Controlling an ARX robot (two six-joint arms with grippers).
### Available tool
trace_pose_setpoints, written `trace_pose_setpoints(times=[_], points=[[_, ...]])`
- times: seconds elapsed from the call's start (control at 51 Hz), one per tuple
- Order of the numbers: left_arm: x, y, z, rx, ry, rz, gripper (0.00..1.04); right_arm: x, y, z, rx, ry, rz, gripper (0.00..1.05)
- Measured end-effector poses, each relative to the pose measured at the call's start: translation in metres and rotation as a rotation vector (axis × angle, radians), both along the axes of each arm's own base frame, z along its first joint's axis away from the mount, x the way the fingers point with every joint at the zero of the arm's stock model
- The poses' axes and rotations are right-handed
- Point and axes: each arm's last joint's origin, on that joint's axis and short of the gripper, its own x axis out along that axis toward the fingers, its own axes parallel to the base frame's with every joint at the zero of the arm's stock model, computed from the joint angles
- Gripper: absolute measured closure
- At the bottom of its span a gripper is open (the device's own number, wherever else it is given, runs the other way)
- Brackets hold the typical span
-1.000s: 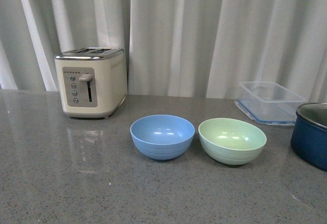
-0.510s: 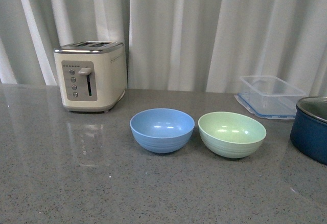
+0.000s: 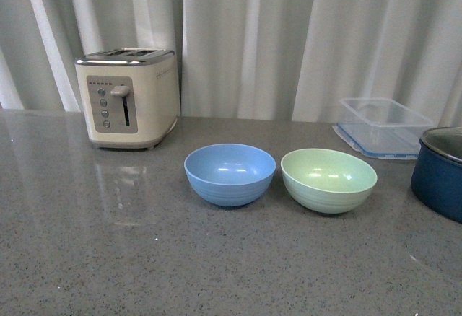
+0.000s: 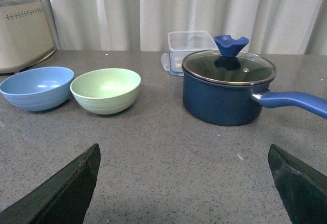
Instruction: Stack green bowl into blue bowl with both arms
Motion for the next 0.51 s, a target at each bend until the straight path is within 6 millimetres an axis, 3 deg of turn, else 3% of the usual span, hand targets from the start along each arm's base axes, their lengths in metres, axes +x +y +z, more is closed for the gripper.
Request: trace_pose_setpoints(times=[0.137, 0.275, 0.373, 0.451, 0.51], points=[[0.000, 0.000, 0.000, 0.000, 0.000, 0.000, 0.56, 0.000, 0.000, 0.000, 0.000, 0.000, 0.000, 0.10], [0.000, 0.000, 0.000, 0.000, 0.000, 0.000, 0.22, 0.000, 0.000, 0.000, 0.000, 0.000, 0.000, 0.10], [0.000, 0.000, 0.000, 0.000, 0.000, 0.000, 0.06, 0.001, 0.002, 0.002, -0.062, 0.032, -0.001, 0.10], [0.000, 0.000, 0.000, 0.001, 0.000, 0.000, 0.07, 0.004, 0.007, 0.017, -0.107, 0.033, 0.049, 0.10], [0.000, 0.000, 0.000, 0.002, 0.000, 0.000, 0.07, 0.011, 0.017, 0.049, -0.133, 0.004, 0.132, 0.10]])
